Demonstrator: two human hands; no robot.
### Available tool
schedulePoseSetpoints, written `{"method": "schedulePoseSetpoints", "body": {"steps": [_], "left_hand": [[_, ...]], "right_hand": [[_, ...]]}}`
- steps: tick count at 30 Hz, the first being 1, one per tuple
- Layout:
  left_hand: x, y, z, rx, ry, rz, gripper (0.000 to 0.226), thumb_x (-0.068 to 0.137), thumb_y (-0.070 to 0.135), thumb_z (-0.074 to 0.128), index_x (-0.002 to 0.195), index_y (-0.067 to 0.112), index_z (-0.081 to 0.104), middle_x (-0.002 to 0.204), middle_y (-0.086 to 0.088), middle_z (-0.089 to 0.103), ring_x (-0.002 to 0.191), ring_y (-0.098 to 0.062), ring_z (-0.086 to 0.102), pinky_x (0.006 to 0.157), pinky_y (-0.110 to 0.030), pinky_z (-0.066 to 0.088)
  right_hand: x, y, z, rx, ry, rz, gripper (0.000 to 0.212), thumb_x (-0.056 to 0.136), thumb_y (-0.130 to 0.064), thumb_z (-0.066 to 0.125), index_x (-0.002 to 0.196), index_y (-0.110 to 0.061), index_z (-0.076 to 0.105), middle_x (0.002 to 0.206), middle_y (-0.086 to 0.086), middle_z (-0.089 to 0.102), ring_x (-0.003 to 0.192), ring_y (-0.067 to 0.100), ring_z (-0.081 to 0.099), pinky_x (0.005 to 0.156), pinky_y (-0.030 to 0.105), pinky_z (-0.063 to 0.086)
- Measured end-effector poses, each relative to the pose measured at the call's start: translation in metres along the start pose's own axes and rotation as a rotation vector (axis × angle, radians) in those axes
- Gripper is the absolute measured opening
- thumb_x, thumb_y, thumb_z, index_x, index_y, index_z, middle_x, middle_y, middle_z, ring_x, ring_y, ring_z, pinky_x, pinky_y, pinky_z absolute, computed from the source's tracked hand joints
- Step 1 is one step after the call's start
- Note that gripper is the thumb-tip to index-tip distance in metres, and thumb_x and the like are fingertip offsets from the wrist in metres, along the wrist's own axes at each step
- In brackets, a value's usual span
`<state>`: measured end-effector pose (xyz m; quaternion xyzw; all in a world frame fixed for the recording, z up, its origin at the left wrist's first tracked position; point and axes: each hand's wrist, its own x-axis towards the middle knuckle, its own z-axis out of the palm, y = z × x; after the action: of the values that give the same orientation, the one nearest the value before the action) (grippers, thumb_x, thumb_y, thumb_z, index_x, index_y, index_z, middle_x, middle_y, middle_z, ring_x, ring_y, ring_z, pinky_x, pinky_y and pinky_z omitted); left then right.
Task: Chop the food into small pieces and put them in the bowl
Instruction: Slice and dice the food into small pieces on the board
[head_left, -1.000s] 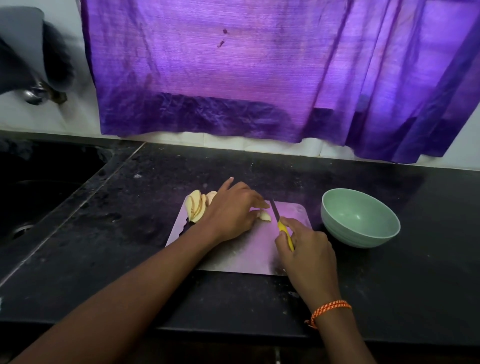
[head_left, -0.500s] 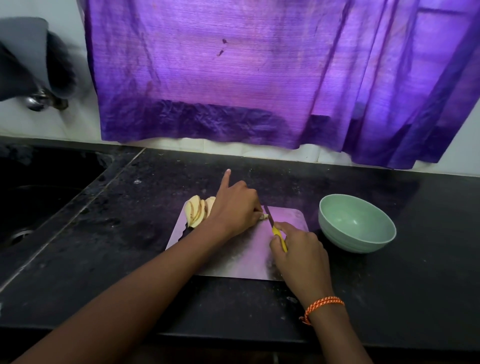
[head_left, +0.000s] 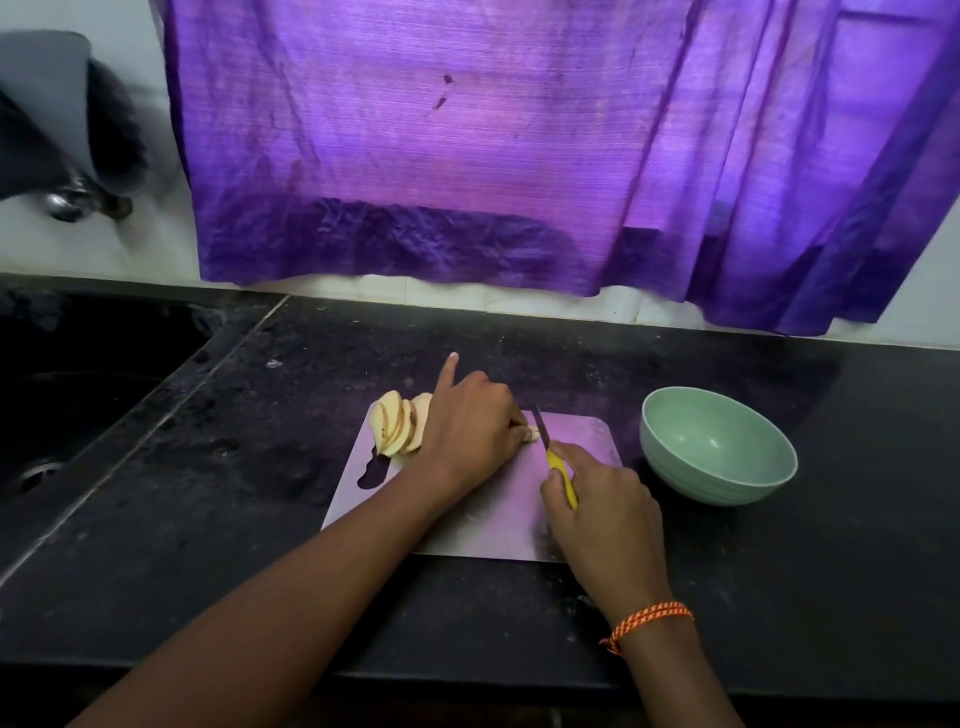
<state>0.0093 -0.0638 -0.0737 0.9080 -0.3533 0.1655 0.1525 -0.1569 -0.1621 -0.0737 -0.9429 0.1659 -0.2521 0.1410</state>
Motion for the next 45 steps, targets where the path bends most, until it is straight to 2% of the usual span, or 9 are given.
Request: {"method": "schedulePoseSetpoints", "body": {"steps": [5,11,19,24,29,30,34,39,45], "left_hand": [[0.0,-0.003,0.001,-0.03,0.063,-0.056,0.02,0.099,0.047,0.068,0.098,0.037,0.085,0.093,0.013,0.077,0.106,-0.011,0.06,0.13,-0.047,0.011],[-0.001,-0.006,0.002,-0.051,0.039,-0.086,0.015,0.098,0.042,0.071,0.103,0.038,0.085,0.099,0.011,0.079,0.11,-0.015,0.06,0.128,-0.05,0.02],[-0.004,0.002,0.004,-0.049,0.025,-0.087,0.013,0.094,0.042,0.073,0.094,0.037,0.084,0.092,0.008,0.076,0.106,-0.017,0.06,0.125,-0.051,0.023],[-0.004,0.006,0.002,-0.038,0.021,-0.108,0.015,0.092,0.046,0.074,0.088,0.034,0.083,0.09,0.007,0.076,0.107,-0.018,0.061,0.125,-0.054,0.025],[-0.004,0.005,0.005,-0.035,0.022,-0.116,0.022,0.091,0.052,0.076,0.084,0.032,0.083,0.085,0.01,0.073,0.105,-0.015,0.059,0.125,-0.055,0.026],[-0.005,0.004,0.005,-0.042,0.024,-0.117,0.022,0.091,0.052,0.076,0.085,0.032,0.083,0.084,0.01,0.073,0.104,-0.015,0.058,0.124,-0.055,0.027],[-0.006,0.003,0.002,-0.035,0.028,-0.094,0.016,0.092,0.046,0.077,0.091,0.032,0.084,0.09,0.008,0.073,0.11,-0.017,0.057,0.123,-0.055,0.027],[-0.008,0.002,-0.001,-0.05,0.037,-0.064,0.014,0.092,0.046,0.078,0.093,0.033,0.084,0.089,0.011,0.072,0.11,-0.015,0.056,0.122,-0.054,0.029],[-0.005,-0.005,-0.001,-0.103,0.035,-0.029,0.015,0.092,0.048,0.079,0.095,0.034,0.083,0.092,0.014,0.073,0.109,-0.011,0.053,0.122,-0.049,0.028]], "right_hand": [[0.001,0.001,0.003,-0.012,-0.006,-0.018,0.032,0.099,-0.037,0.051,0.128,-0.036,0.063,0.084,0.007,0.067,0.079,0.033,0.062,0.061,0.034,0.034],[0.001,0.002,0.007,-0.037,-0.017,-0.047,0.03,0.099,-0.038,0.05,0.125,-0.034,0.064,0.082,0.008,0.066,0.077,0.033,0.061,0.061,0.036,0.036],[0.005,0.004,0.014,-0.059,-0.083,-0.078,0.025,0.099,-0.038,0.048,0.115,-0.029,0.065,0.089,0.008,0.069,0.081,0.032,0.062,0.065,0.04,0.05],[0.007,0.006,0.013,-0.012,-0.117,-0.079,0.02,0.099,-0.036,0.048,0.109,-0.028,0.064,0.088,0.005,0.066,0.08,0.027,0.06,0.066,0.041,0.051],[-0.011,0.011,0.003,-0.001,-0.129,-0.114,0.015,0.097,-0.036,0.048,0.1,-0.028,0.059,0.079,0.002,0.062,0.069,0.024,0.045,0.059,0.039,0.037],[-0.016,0.014,0.001,0.004,-0.126,-0.123,0.016,0.096,-0.038,0.047,0.099,-0.027,0.059,0.078,0.002,0.062,0.07,0.024,0.047,0.06,0.039,0.039],[-0.03,0.022,-0.011,0.066,-0.131,-0.115,0.027,0.095,-0.039,0.053,0.115,-0.027,0.066,0.084,0.003,0.069,0.079,0.029,0.06,0.069,0.043,0.052],[-0.026,0.023,-0.018,0.084,-0.007,-0.087,0.042,0.09,-0.049,0.046,0.125,-0.035,0.066,0.066,-0.003,0.06,0.066,0.025,0.058,0.062,0.039,0.052],[0.003,0.034,-0.011,-0.076,-0.049,-0.085,0.037,0.1,-0.044,0.048,0.135,-0.035,0.057,0.085,0.004,0.069,0.08,0.03,0.063,0.063,0.039,0.049]]}}
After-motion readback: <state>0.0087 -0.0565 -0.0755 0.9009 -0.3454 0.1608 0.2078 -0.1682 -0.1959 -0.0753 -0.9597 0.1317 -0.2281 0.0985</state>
